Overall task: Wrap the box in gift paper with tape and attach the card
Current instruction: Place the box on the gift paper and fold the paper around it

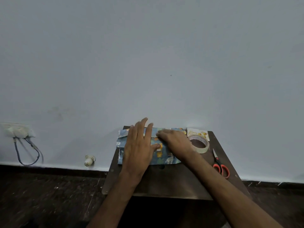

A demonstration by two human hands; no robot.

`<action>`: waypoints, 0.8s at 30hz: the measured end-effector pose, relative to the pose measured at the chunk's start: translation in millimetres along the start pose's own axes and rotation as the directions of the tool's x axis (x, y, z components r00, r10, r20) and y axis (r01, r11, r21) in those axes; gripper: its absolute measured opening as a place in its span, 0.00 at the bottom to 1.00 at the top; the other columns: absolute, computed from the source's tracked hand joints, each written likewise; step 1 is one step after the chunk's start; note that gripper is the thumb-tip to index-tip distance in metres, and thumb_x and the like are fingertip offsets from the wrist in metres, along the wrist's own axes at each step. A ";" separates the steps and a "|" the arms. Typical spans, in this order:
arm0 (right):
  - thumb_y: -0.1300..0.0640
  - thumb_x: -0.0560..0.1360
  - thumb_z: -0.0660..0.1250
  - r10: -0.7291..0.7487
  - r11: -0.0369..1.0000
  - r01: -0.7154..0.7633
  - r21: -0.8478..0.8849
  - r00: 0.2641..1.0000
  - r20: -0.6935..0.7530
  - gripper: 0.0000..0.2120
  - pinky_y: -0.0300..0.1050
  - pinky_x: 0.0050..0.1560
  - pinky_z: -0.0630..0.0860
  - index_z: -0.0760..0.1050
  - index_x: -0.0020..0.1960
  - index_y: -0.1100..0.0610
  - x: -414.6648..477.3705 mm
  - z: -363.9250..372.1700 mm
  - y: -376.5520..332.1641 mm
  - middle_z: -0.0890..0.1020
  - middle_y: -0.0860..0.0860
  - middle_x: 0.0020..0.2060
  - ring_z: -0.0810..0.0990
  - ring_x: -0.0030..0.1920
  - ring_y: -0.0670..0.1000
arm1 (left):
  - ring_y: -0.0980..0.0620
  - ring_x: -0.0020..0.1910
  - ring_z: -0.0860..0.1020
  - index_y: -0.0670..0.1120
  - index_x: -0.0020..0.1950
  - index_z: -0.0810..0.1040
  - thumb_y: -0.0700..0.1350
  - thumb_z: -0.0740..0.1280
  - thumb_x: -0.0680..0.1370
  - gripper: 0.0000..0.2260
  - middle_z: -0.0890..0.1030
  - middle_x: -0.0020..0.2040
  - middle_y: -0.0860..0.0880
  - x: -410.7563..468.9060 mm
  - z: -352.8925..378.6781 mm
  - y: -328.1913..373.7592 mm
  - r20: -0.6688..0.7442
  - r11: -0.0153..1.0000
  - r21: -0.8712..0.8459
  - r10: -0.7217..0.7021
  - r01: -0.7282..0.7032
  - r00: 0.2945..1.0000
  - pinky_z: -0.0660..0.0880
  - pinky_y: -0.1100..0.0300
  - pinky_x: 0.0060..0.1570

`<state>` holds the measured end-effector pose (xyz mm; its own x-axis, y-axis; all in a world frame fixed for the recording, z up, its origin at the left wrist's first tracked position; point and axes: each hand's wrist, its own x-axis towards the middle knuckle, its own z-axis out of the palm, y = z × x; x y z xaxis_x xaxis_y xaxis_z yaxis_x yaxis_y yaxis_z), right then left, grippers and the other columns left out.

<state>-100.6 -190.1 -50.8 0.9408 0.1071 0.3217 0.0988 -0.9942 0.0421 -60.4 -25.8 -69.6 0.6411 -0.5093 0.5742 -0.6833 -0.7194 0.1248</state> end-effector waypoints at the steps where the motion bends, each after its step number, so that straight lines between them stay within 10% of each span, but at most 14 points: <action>1: 0.58 0.77 0.62 -0.004 1.000 0.004 0.014 1.000 0.005 0.12 0.53 0.45 0.78 0.78 0.59 0.56 -0.8 -0.5 0.9 0.82 0.54 0.53 0.82 0.52 0.57 | 0.45 0.68 0.75 0.45 0.68 0.77 0.59 0.66 0.75 0.26 0.76 0.69 0.45 -0.3 1.5 -2.0 0.039 1.000 0.017 0.022 -0.023 0.999 0.67 0.44 0.73; 4: 0.58 0.78 0.62 -0.020 0.996 0.016 0.088 0.999 0.046 0.16 0.54 0.55 0.78 0.77 0.65 0.56 -2.6 -2.9 6.0 0.80 0.54 0.62 0.79 0.61 0.56 | 0.50 0.68 0.74 0.47 0.71 0.76 0.59 0.59 0.81 0.24 0.79 0.67 0.50 -1.3 6.8 -4.2 0.169 0.999 -0.048 0.017 -0.009 0.986 0.57 0.49 0.77; 10: 0.46 0.83 0.57 0.094 0.924 -0.096 0.370 0.995 0.023 0.24 0.44 0.78 0.56 0.66 0.76 0.54 -40.9 6.3 4.3 0.65 0.47 0.76 0.58 0.78 0.45 | 0.47 0.57 0.82 0.43 0.60 0.84 0.54 0.72 0.75 0.19 0.85 0.56 0.47 -0.9 8.3 -3.9 0.216 0.998 -0.054 -0.006 0.019 0.976 0.80 0.54 0.52; 18: 0.46 0.79 0.65 0.187 0.970 -0.165 0.178 0.976 -0.115 0.31 0.50 0.76 0.55 0.61 0.78 0.55 -45.4 25.6 -12.9 0.60 0.54 0.79 0.57 0.79 0.54 | 0.48 0.70 0.73 0.46 0.72 0.75 0.53 0.63 0.82 0.21 0.77 0.70 0.48 0.3 2.6 1.1 0.230 0.999 -0.032 -0.004 0.012 0.973 0.74 0.54 0.61; 24: 0.50 0.75 0.72 0.335 0.863 -0.237 0.446 0.930 -0.153 0.32 0.46 0.77 0.58 0.66 0.76 0.57 -50.8 23.5 -7.8 0.67 0.50 0.75 0.62 0.76 0.50 | 0.48 0.70 0.72 0.45 0.73 0.74 0.53 0.62 0.83 0.21 0.76 0.71 0.48 1.3 -2.6 5.2 0.270 0.997 -0.062 -0.026 0.044 0.962 0.73 0.54 0.63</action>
<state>-141.5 -187.9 -89.7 0.8582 -0.2318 0.4581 0.0067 -0.8871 -0.4614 -64.0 -29.0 -66.1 0.7290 -0.5993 0.3307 -0.6747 -0.7106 0.1996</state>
